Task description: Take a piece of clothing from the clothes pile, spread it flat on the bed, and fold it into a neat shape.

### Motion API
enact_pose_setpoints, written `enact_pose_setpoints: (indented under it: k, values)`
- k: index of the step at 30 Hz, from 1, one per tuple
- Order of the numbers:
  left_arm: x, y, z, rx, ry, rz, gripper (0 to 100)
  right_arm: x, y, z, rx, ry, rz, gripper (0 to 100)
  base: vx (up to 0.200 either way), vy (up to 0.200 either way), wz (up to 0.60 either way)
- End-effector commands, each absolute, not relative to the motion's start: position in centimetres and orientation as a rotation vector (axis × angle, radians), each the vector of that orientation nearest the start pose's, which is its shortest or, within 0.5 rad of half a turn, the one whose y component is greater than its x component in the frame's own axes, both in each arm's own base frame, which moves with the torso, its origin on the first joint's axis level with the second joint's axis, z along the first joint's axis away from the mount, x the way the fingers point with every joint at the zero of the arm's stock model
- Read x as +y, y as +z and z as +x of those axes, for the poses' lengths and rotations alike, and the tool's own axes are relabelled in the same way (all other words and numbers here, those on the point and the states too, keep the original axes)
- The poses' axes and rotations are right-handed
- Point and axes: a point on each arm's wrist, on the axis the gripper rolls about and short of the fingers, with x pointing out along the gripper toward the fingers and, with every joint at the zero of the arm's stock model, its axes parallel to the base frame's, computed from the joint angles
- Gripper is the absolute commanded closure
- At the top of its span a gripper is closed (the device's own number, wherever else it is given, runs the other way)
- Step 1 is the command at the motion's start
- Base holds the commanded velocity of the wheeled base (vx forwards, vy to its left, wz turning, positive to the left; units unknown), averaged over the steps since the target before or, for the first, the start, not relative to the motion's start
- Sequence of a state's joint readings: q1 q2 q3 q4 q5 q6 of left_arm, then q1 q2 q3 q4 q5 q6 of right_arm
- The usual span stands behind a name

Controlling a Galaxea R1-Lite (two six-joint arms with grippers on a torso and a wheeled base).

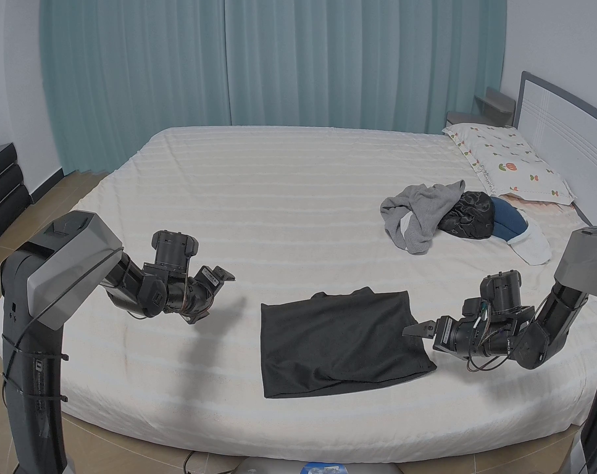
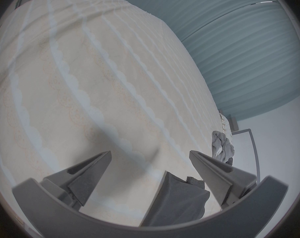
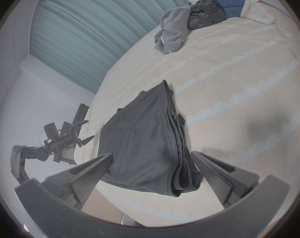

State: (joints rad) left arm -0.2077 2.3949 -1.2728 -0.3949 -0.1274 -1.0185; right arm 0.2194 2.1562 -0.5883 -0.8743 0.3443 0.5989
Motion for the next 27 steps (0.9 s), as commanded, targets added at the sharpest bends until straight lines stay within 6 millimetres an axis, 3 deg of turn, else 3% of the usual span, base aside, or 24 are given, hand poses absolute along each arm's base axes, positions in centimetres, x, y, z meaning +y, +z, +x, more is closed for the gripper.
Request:
enact_pose_setpoints:
  k: [1,15,16,27]
  values:
    - [-9.2,1.3,43.1,0.818,0.079,-0.936,0,7.9,0.4,30.7,0.868,0.321,0.586,0,0.000,0.000,0.00]
    - [-9.1,1.5,43.2,0.813,0.077,-0.942,0,8.6,-1.2,30.9,0.908,0.340,0.545,0,0.000,0.000,0.00]
    - [-9.0,1.5,43.2,0.813,0.077,-0.943,0,8.6,-1.1,30.9,0.905,0.343,0.541,100,0.000,0.000,0.00]
    - [-8.8,1.8,43.5,0.805,0.079,-0.950,0,7.2,-0.3,30.5,0.883,0.317,0.539,100,0.000,0.000,0.00]
